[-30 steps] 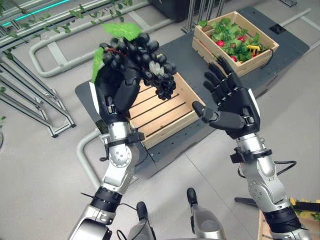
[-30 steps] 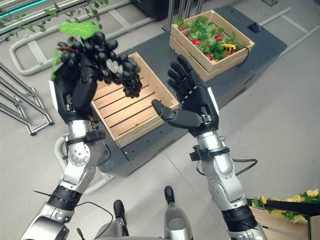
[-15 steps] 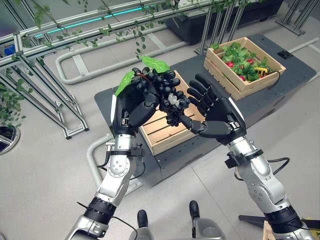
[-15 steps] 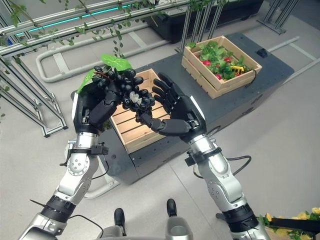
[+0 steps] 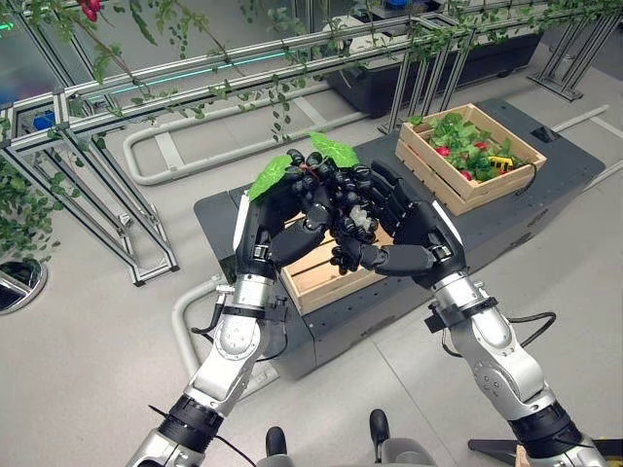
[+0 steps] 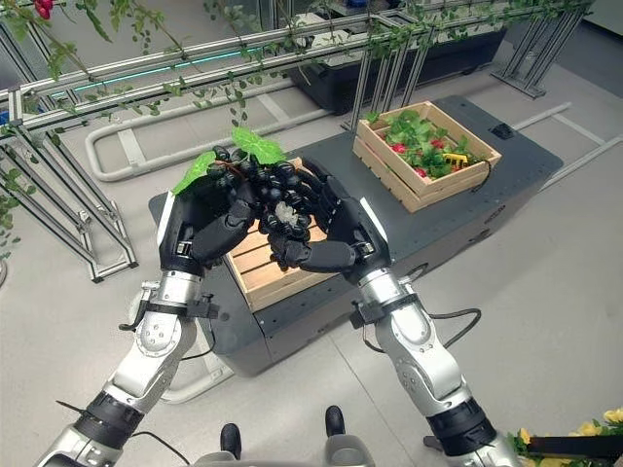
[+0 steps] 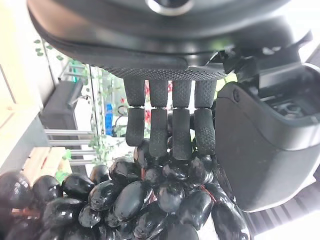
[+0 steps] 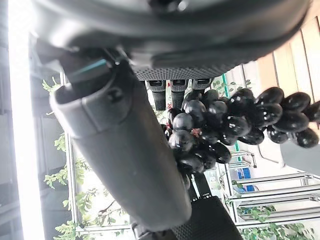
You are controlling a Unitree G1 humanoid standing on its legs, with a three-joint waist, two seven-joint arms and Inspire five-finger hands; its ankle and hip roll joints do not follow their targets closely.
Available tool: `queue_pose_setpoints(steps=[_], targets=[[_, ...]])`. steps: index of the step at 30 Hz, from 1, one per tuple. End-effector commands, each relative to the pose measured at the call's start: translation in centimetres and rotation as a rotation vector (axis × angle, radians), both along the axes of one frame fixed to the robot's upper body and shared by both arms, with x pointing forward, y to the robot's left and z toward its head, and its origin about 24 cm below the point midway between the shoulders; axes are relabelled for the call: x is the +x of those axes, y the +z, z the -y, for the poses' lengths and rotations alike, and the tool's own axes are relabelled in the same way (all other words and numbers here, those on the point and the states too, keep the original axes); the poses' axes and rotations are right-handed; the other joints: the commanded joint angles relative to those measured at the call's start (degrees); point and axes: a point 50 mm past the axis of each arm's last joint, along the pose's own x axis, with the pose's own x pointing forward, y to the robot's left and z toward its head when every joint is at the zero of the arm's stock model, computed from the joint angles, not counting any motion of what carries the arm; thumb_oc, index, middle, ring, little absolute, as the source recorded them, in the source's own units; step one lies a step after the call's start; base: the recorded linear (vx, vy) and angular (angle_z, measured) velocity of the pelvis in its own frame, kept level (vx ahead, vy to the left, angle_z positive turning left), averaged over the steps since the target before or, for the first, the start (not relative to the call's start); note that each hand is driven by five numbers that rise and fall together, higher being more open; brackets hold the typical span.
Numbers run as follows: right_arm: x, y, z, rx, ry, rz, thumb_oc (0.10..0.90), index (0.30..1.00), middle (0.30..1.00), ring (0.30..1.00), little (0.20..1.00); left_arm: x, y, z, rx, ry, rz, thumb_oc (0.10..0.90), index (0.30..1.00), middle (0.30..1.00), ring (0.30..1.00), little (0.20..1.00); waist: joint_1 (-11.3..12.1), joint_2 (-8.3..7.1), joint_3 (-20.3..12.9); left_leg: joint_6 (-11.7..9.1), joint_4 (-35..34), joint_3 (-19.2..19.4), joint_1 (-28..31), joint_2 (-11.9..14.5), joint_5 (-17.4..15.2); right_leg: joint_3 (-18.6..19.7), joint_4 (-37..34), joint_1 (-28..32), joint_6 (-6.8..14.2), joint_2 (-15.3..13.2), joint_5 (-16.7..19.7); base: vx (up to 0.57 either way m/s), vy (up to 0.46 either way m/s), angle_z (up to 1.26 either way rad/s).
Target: Pick up the fruits from the basket on one side to the basket on the other side
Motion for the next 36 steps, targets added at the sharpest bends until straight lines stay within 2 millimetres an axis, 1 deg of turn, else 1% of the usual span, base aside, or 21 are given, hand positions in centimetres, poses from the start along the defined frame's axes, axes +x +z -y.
queue_pose_setpoints(steps=[1, 3, 4, 6, 12, 18, 19, 21, 30, 33, 36], targets=[[-0.1, 2.6, -0.6, 0.023, -0.023, 0.172, 0.8, 0.9, 0.9, 0.9, 0.9, -1.3, 4.4, 2.3, -0.047, -0.151, 0.27, 0.4, 0.3, 0.3, 0.3, 0.3, 0.6, 0.51, -7.3, 1.1, 0.5, 0.2, 2.5, 1.5, -4.5, -1.0, 0.1, 1.4, 0.0, -1.7, -1.7, 0.0, 0.0, 0.0], [-0.1, 2.5, -0.6, 0.015, -0.035, 0.169, 0.8, 0.9, 0.9, 0.9, 0.9, -1.4, 4.5, 2.4, -0.051, -0.164, 0.272, 0.4, 0.3, 0.3, 0.3, 0.3, 0.5, 0.58, -7.3, 1.1, 0.5, 0.2, 2.5, 1.5, -4.6, -1.0, 0.1, 1.4, 0.1, -1.7, -1.7, 0.0, 0.0, 0.0], [0.2, 1.9, -0.5, 0.022, -0.062, 0.132, 0.8, 0.9, 0.9, 0.9, 0.9, -1.6, 4.5, 2.7, -0.055, -0.19, 0.273, 0.4, 0.3, 0.3, 0.3, 0.3, 0.6, 0.59, -7.4, 1.1, 0.5, 0.1, 2.5, 1.5, -4.7, -1.0, 0.1, 1.4, 0.1, -1.7, -1.7, 0.0, 0.0, 0.0], [0.3, 1.3, -0.6, 0.049, -0.06, 0.081, 0.8, 0.9, 0.9, 0.9, 0.9, -1.8, 4.5, 2.8, -0.059, -0.202, 0.271, 0.4, 0.3, 0.3, 0.3, 0.3, 0.5, 0.65, -7.5, 1.1, 0.5, 0.2, 2.6, 1.5, -4.7, -1.0, 0.1, 1.3, 0.2, -1.7, -1.6, 0.0, 0.0, 0.0], [0.5, -0.2, -0.8, 0.016, -0.077, 0.002, 0.8, 0.9, 0.9, 0.9, 0.9, -2.2, 4.8, 3.0, -0.085, -0.237, 0.295, 0.4, 0.3, 0.3, 0.3, 0.3, 0.4, 0.73, -7.5, 1.1, 0.5, 0.0, 2.4, 1.6, -4.6, -1.1, 0.1, 1.1, 0.1, -1.7, -1.5, 0.0, 0.0, 0.0], [0.9, -1.4, -0.9, 0.032, -0.103, -0.065, 0.8, 0.9, 0.9, 0.9, 0.9, -2.4, 5.1, 3.6, -0.114, -0.299, 0.307, 0.4, 0.3, 0.3, 0.3, 0.3, 0.6, 0.77, -7.7, 1.1, 0.5, -0.2, 2.4, 1.6, -4.5, -1.4, 0.1, 1.1, 0.1, -1.8, -1.5, 0.0, 0.0, 0.0], [1.0, -1.5, -1.1, 0.037, -0.106, -0.073, 0.54, 0.509, 0.509, 0.509, 0.509, -2.5, 5.1, 3.9, -0.11, -0.32, 0.303, 0.4, 0.3, 0.3, 0.3, 0.3, 0.6, 0.79, -7.7, 1.1, 0.5, -0.2, 2.3, 1.6, -4.4, -1.5, 0.1, 1.1, 0.1, -1.8, -1.4, 0.0, 0.0, 0.0], [1.0, -1.5, -1.3, 0.037, -0.107, -0.069, 0.4, 0.3, 0.3, 0.3, 0.3, -2.6, 5.2, 4.2, -0.101, -0.336, 0.302, 0.4, 0.3, 0.3, 0.3, 0.3, 0.6, 0.84, -7.7, 1.1, 0.5, -0.3, 2.2, 1.6, -4.4, -1.5, 0.1, 1.1, 0.1, -1.8, -1.4, 0.0, 0.0, 0.0], [1.3, -1.7, -1.3, 0.063, -0.139, -0.077, 0.4, 0.3, 0.3, 0.3, 0.3, -2.7, 4.9, 4.4, -0.084, -0.361, 0.294, 0.4, 0.3, 0.3, 0.3, 0.3, 0.8, 1.07, -7.7, 1.2, 0.5, -0.3, 2.2, 1.6, -4.4, -1.5, 0.1, 1.0, 0.0, -1.8, -1.3, 0.0, 0.0, 0.0], [1.2, -1.6, -1.2, 0.073, -0.146, -0.073, 0.4, 0.3, 0.3, 0.3, 0.3, -2.7, 4.8, 4.5, -0.067, -0.355, 0.288, 0.4, 0.3, 0.3, 0.3, 0.3, 0.8, 1.12, -7.7, 1.2, 0.5, -0.4, 2.0, 1.6, -4.4, -1.4, 0.1, 0.9, 0.0, -1.8, -1.3, -0.01, -0.012, 0.0], [1.1, -1.6, -0.7, 0.118, -0.161, -0.081, 0.4, 0.3, 0.3, 0.3, 0.3, -2.6, 4.5, 4.2, -0.041, -0.321, 0.281, 0.4, 0.3, 0.3, 0.3, 0.3, 0.6, 1.1, -7.6, 1.1, 0.5, -0.3, 1.9, 1.9, -4.1, -1.5, 0.1, 1.0, -0.1, -1.6, -1.3, -0.01, -0.048, 0.0]])
